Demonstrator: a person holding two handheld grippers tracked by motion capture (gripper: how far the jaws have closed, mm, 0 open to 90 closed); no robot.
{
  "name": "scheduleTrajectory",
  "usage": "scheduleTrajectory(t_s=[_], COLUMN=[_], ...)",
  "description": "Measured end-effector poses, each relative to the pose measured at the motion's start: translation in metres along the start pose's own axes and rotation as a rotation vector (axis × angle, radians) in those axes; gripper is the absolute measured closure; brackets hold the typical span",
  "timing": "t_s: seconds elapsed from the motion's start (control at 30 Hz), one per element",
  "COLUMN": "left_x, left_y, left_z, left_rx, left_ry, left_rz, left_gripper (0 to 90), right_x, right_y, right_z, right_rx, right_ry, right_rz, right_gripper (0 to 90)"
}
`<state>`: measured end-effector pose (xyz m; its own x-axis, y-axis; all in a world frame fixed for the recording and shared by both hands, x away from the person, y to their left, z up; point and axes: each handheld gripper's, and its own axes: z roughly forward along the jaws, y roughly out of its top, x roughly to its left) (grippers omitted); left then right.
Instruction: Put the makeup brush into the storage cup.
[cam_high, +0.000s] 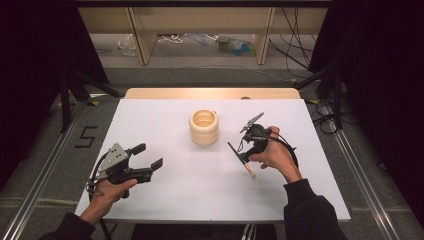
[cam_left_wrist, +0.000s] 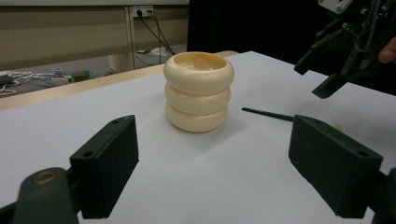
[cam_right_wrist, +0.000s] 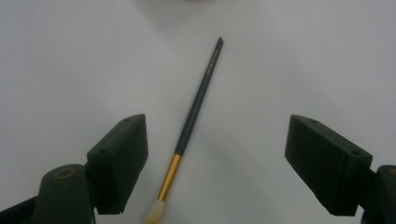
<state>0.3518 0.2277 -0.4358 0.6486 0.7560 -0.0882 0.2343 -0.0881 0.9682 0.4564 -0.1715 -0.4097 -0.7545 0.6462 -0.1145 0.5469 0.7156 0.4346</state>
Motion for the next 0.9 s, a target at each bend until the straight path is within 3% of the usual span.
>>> scheduleTrajectory(t_s=[0.9], left_x=[-0.001], left_y=[0.0], left_z=[0.001], left_rx=[0.004], left_ry=[-0.006], left_rz=[0.005], left_gripper=[15.6], right_x=[-0.002], right_y=[0.011], right_z=[0.026], right_rx=[0.134], right_ry=[0.018], right_rz=[-0.007], right_gripper=[25.9])
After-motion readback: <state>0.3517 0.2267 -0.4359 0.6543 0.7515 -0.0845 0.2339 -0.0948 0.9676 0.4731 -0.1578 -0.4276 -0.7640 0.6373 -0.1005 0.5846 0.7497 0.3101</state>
